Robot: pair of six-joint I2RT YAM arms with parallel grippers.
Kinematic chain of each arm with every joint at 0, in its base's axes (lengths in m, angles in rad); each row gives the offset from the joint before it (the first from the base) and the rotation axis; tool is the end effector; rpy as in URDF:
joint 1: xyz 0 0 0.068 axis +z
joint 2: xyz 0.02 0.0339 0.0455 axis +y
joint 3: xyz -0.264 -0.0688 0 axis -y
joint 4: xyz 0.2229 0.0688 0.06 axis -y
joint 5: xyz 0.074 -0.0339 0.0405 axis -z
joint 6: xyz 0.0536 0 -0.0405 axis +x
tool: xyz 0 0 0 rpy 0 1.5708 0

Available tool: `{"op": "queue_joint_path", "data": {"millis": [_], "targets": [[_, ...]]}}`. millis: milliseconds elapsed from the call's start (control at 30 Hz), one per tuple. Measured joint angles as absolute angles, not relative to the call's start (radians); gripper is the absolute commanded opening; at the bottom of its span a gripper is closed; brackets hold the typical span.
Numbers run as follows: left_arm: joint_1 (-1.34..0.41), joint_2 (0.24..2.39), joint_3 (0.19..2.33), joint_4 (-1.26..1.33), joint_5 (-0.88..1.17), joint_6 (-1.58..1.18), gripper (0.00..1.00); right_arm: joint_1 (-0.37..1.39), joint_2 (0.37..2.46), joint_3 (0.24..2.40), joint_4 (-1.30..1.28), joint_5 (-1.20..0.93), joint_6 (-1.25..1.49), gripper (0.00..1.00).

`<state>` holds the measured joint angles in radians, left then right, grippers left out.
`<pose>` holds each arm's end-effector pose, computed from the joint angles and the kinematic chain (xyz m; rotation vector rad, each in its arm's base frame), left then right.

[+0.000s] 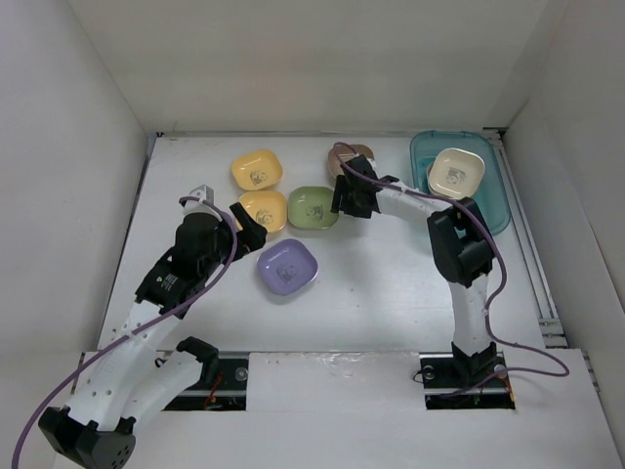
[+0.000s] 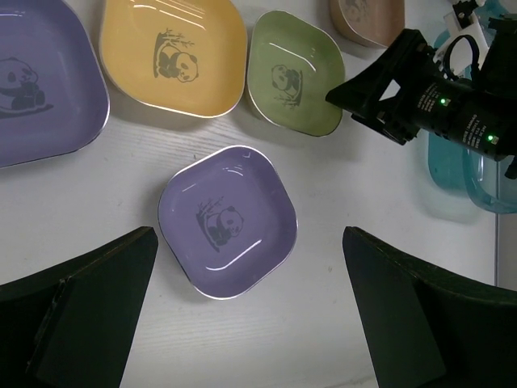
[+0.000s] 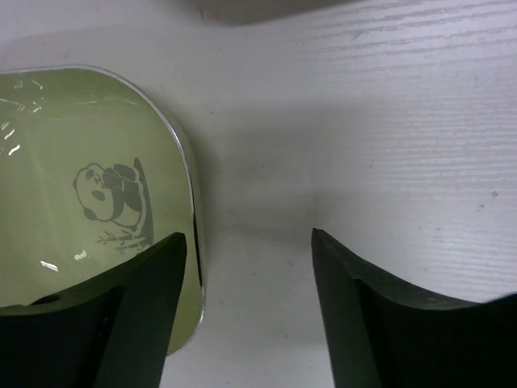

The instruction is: Place the plates into the plastic bin on the countertop

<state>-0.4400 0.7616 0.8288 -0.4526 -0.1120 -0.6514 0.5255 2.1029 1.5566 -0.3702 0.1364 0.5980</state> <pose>0.1520 -0.0650 0.3227 -0.2864 1.9829 -0.6039 0.3955 0.2209 0.1756 0.1486 2.4970 0.3075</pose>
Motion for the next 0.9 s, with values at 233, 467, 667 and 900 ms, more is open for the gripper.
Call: {"op": "queue_joint_path", "data": {"millis": [233, 467, 667, 900], "targets": [[-0.44, 0.757, 0.829, -0.453, -0.11, -0.651, 1.0, 0.529, 2.11, 1.561, -0.385, 0.141, 0.584, 0.36], [-0.44, 0.753, 0.829, -0.453, -0.109, -0.651, 1.0, 0.511, 2.073, 1.498, -0.353, 0.123, 0.583, 0.0], [-0.44, 0.753, 0.829, -0.453, -0.109, -0.651, 1.0, 0.498, 1.942, 1.37, -0.374, 0.129, 0.567, 0.0], [-0.44, 0.753, 0.829, -0.453, -0.109, -0.651, 1.0, 0.377, 1.674, 1.309, -0.442, 0.136, 0.551, 0.0]]}}
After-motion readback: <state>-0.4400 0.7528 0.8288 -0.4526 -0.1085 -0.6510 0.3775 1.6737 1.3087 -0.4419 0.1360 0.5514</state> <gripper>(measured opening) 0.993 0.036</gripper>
